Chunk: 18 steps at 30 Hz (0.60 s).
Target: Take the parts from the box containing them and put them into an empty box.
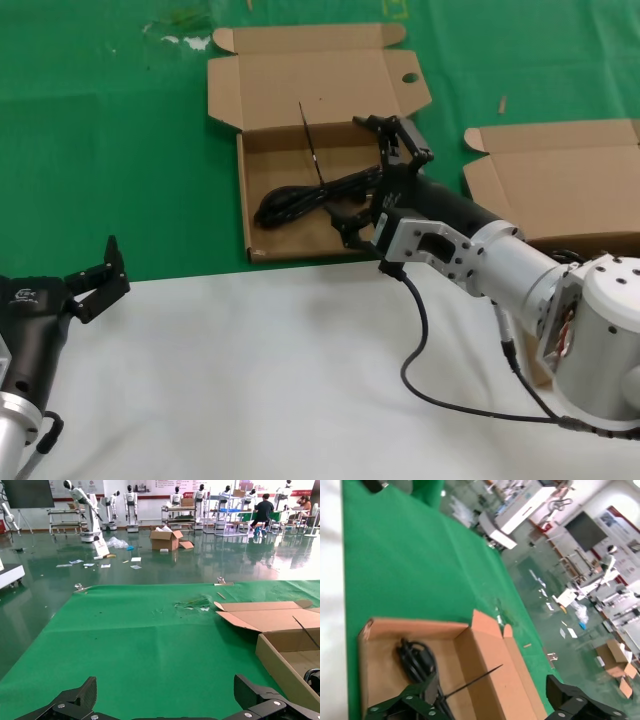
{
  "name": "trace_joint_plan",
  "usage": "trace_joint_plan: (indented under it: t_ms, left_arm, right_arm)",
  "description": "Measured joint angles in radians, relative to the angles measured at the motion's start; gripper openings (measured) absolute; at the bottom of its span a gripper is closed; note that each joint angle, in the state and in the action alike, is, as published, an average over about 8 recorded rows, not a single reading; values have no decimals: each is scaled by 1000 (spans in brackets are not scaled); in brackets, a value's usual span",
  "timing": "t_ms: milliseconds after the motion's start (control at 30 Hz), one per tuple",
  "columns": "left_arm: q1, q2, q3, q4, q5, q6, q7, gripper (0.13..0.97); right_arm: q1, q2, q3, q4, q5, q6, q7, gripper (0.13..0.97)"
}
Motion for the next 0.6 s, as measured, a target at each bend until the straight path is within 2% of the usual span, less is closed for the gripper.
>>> trace_joint_plan:
  t_ms: [133, 433, 600]
  left_arm:
    - [0, 0, 0, 0, 0, 0, 0, 966]
    - [0, 0, 0, 0, 0, 0, 0, 966]
    - [0, 0, 0, 0, 0, 0, 0, 966]
  right_arm:
    - [-43, -21, 59, 7, -49, -10, 67, 737]
    - [-143, -70, 196, 25, -162, -34, 222, 878]
    - [-199, -97, 273, 34, -225, -47, 309, 915]
